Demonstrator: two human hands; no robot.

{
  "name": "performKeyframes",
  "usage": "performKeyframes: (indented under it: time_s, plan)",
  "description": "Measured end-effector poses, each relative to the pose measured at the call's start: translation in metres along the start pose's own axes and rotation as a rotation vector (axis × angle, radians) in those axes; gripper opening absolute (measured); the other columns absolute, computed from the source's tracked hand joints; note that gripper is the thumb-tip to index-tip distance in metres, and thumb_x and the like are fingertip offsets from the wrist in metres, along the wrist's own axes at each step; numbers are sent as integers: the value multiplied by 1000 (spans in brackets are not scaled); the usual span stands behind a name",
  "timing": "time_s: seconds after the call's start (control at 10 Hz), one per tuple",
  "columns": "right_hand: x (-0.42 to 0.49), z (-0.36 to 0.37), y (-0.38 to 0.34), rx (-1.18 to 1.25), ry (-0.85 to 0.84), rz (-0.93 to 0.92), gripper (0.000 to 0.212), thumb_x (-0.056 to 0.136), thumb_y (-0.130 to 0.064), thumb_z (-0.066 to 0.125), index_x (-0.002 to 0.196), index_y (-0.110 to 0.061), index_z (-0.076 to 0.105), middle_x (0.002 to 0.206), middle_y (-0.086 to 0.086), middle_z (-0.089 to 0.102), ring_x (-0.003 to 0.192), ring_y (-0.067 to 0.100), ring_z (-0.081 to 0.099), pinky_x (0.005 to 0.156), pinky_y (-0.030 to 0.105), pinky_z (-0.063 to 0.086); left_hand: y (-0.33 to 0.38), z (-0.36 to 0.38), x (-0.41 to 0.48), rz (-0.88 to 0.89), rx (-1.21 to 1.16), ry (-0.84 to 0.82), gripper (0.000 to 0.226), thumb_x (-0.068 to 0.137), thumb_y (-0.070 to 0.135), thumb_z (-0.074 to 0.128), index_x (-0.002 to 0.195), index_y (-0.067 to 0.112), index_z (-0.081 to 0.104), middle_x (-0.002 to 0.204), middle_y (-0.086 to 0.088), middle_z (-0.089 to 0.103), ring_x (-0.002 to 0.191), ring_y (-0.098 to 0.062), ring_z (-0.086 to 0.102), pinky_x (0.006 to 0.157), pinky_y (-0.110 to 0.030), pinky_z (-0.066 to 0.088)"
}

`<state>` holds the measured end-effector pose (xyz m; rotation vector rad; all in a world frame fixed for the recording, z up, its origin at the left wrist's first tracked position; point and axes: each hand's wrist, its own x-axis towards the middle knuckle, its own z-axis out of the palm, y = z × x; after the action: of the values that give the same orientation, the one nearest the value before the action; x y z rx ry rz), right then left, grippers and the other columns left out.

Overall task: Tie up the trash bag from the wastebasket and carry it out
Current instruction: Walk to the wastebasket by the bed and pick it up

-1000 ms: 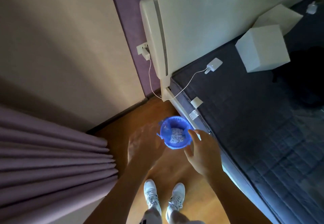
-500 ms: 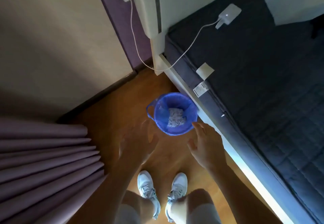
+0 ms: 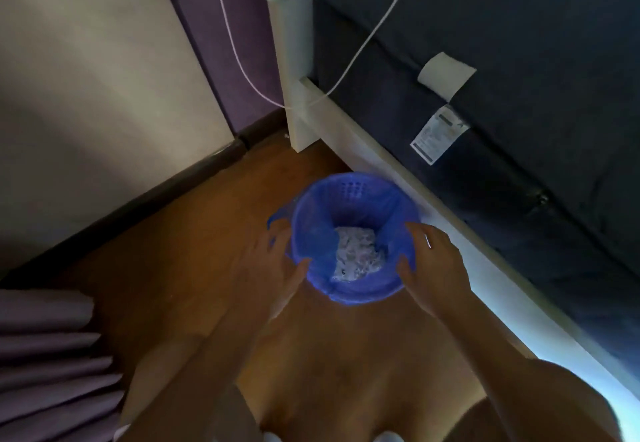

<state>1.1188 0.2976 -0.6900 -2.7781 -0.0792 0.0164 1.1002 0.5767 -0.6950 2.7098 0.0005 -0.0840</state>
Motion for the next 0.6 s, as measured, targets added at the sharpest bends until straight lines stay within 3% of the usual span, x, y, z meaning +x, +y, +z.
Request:
performKeyframes:
  time_s: [0.1,0.2,0.3,0.4,0.5,0.6]
  plan:
    - [-8,22,16,58,0,64,60,84,-21,71,138,-7,49,131,21,59,113,40,60,91,49,51,-13,25,-1,39,-8,0,68,92,67,34,135,18,54,140,-12,54,120,-32,56,96,-50,49]
    - [-12,19,16,115,-85,162,66,88,-28,63,147,-15,35,143,14,47,122,34,52,95,48,50,-10,37,-13,73,-13,-59,61,93,65,34,134,23,50,141,-17,53,120,-35,55,95,-50,50]
    - [-9,21,20,246,-175,283,77,85,-63,52,145,-17,38,139,11,50,122,30,54,100,44,48,2,28,-15,136,90,-84,66,89,71,33,138,29,43,149,-15,44,133,-37,44,107,-51,41]
    - [-3,25,28,286,-246,352,64,88,-55,49,132,-8,54,127,14,62,117,31,60,97,39,48,5,31,-19,341,139,-126,67,89,71,39,136,25,51,145,-14,50,133,-29,41,108,-51,37]
    - [-8,19,15,350,-201,416,47,93,-24,59,135,-8,47,123,15,62,111,32,61,91,38,48,7,42,-17,441,185,-216,68,85,74,44,131,27,58,140,-9,57,132,-25,47,110,-53,33]
    - [-15,30,14,501,-158,475,52,93,-18,61,140,-9,41,126,16,62,109,30,61,85,32,45,9,56,-14,524,278,-265,67,84,73,49,132,27,57,139,-5,59,130,-27,53,112,-50,25]
